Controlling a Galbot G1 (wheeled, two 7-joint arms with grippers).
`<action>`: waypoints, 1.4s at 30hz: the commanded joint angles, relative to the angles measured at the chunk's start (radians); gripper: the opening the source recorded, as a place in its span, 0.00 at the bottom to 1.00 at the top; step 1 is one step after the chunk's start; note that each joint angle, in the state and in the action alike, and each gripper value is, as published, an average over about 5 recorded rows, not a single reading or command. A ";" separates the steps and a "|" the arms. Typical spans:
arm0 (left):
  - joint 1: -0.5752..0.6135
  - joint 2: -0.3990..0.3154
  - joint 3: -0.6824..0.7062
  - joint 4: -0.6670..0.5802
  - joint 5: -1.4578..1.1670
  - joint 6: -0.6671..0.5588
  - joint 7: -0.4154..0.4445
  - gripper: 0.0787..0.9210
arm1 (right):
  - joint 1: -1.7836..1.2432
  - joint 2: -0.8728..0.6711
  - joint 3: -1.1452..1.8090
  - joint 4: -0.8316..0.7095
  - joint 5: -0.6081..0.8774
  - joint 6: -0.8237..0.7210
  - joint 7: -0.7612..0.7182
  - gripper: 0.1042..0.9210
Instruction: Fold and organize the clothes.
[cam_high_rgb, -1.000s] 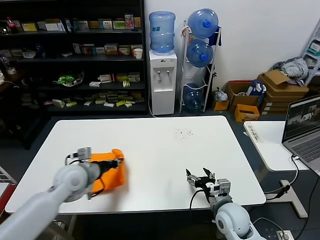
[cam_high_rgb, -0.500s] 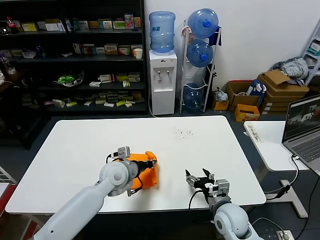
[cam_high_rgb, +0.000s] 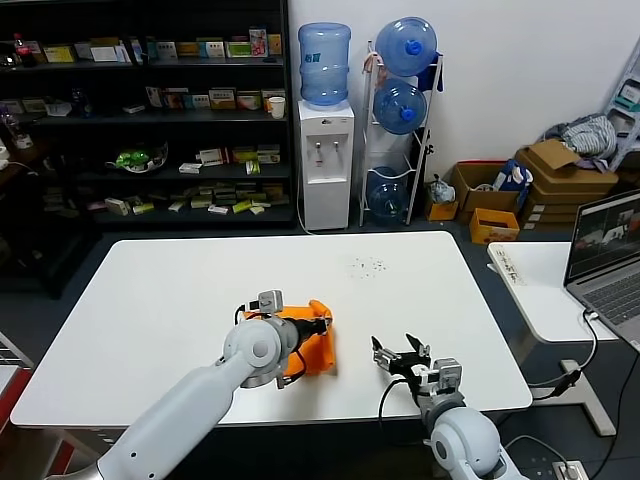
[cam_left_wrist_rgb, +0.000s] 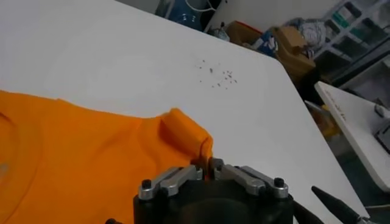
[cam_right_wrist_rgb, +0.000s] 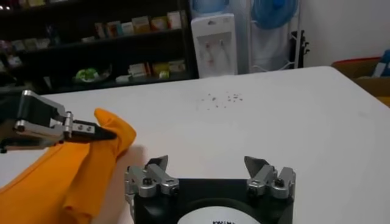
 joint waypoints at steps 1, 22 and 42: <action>0.097 0.011 -0.087 -0.140 0.107 0.001 0.067 0.18 | -0.014 -0.023 0.064 0.009 -0.032 0.165 -0.135 0.88; 0.980 -0.256 -0.997 -0.065 1.098 -1.054 0.966 0.86 | -0.227 0.030 0.388 0.046 -0.156 0.499 -0.360 0.88; 0.985 -0.245 -1.010 -0.124 1.024 -1.022 0.998 0.88 | -0.255 0.091 0.398 0.004 -0.244 0.579 -0.341 0.88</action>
